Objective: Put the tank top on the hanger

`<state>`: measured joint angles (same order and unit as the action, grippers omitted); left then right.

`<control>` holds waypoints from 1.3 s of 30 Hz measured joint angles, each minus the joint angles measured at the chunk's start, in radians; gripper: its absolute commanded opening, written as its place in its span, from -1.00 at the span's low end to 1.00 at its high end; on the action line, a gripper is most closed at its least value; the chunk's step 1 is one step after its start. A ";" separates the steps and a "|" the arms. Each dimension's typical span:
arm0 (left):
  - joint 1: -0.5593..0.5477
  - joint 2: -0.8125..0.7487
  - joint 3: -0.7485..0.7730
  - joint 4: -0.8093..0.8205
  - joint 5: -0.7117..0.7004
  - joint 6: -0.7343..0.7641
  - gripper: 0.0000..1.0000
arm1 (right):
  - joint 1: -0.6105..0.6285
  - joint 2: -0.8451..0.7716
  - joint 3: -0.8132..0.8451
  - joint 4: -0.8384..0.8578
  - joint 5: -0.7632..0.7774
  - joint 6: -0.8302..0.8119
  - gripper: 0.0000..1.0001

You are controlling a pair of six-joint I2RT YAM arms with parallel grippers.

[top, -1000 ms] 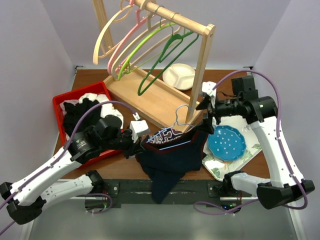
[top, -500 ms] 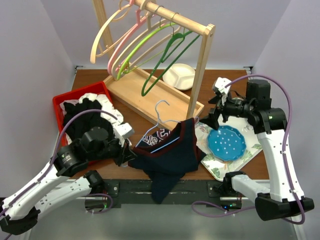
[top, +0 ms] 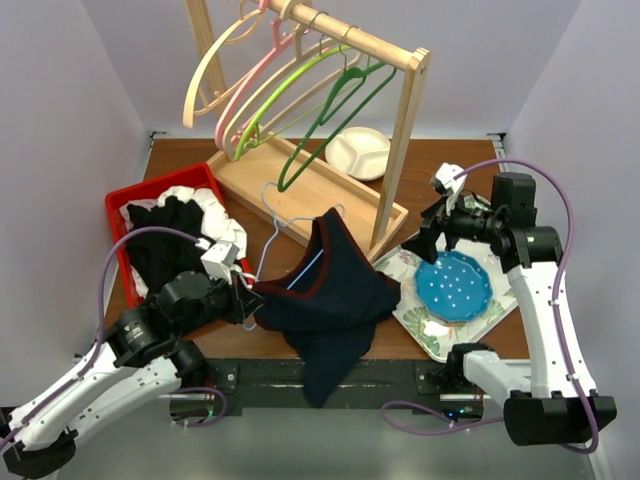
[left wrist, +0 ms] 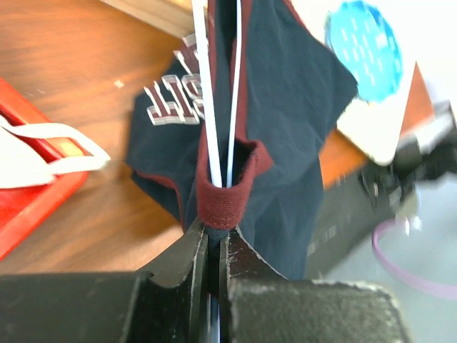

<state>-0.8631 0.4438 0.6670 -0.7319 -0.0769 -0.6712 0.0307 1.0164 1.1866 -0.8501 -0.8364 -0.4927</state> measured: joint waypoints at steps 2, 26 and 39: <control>0.000 0.012 -0.014 0.037 -0.063 -0.035 -1.00 | -0.014 -0.010 -0.038 0.014 -0.019 0.006 0.97; 0.464 0.269 0.014 0.566 -0.162 0.061 -1.00 | -0.207 -0.106 -0.259 0.092 -0.254 0.007 0.97; 0.700 0.320 0.006 0.704 -0.137 0.202 -1.00 | -0.229 -0.092 -0.260 0.095 -0.283 -0.019 0.97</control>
<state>-0.1631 0.7639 0.6731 -0.0280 -0.2134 -0.4690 -0.1978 0.9245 0.9268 -0.7555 -1.1198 -0.5121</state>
